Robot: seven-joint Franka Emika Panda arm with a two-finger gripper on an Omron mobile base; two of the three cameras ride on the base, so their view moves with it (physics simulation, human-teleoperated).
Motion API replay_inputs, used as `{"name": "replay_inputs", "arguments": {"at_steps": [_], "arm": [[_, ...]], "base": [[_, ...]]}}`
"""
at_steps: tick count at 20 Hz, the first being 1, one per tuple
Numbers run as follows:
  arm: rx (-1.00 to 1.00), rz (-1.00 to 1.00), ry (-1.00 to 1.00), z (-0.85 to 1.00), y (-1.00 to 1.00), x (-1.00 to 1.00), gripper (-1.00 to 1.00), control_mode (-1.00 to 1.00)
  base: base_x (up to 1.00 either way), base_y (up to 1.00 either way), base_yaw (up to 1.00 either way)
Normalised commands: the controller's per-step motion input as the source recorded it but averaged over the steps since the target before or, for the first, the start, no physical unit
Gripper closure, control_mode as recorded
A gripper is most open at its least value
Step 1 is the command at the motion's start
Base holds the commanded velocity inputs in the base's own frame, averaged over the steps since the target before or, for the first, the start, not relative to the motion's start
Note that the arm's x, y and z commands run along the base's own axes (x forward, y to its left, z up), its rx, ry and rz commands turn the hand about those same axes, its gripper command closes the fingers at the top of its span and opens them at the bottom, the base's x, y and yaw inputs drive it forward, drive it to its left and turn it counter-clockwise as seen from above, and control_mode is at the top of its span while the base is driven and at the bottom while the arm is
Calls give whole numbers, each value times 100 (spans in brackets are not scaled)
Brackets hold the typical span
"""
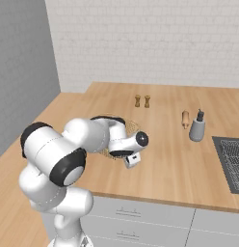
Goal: Open the cabinet, pick up the bread from the cabinet and place it in the basket. Then move the basket to the dining counter.
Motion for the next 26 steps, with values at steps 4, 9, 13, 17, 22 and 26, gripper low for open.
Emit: {"name": "replay_inputs", "arguments": {"at_steps": [4, 9, 13, 17, 22, 26], "arm": [[0, 1, -3, 21, 1, -9, -100, -100], [0, 10, -11, 55, 0, -40, -100, -100], [-2, 20, -19, 69, 8, -73, -100, -100], [-8, 27, -24, 91, 18, -79, -100, -100], [-2, 29, -7, 100, 47, -54, -100, -100], [-12, 36, -5, 100, 63, -74, -100, -100]], "base": [[0, 0, 0], [0, 0, 0], [0, 0, 0], [0, 0, 0], [0, 0, 0], [0, 0, 0]]}}
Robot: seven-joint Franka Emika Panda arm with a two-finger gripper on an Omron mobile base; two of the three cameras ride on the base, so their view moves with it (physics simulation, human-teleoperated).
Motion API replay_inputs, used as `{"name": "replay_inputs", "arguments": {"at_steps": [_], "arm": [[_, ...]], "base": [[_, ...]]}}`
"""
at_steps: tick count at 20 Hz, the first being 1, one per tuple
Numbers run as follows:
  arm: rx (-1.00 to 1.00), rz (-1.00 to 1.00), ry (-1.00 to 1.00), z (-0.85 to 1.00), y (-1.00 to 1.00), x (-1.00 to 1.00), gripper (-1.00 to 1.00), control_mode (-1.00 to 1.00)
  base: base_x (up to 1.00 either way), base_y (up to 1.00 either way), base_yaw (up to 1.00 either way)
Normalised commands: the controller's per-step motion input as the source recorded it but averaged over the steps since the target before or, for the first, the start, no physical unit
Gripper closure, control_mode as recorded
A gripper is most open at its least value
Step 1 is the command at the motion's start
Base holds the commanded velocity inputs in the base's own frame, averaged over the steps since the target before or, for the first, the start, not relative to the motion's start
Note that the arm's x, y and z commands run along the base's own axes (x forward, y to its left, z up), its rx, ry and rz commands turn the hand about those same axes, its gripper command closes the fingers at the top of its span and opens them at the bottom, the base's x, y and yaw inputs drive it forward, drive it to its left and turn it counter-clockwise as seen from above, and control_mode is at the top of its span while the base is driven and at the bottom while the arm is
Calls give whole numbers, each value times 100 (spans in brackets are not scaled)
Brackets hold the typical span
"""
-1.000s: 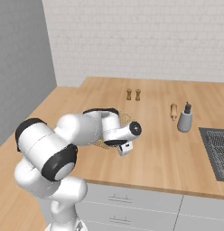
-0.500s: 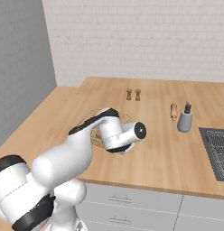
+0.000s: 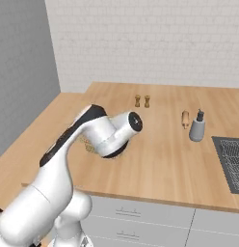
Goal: Open the cabinet, pick up the bread from the cabinet and place it in the basket. Then move the basket to the dining counter.
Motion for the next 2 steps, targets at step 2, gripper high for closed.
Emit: {"name": "replay_inputs", "arguments": {"at_steps": [2], "arm": [[-14, 35, -4, 100, 49, -78, -100, -100]], "base": [[0, 0, 0]]}}
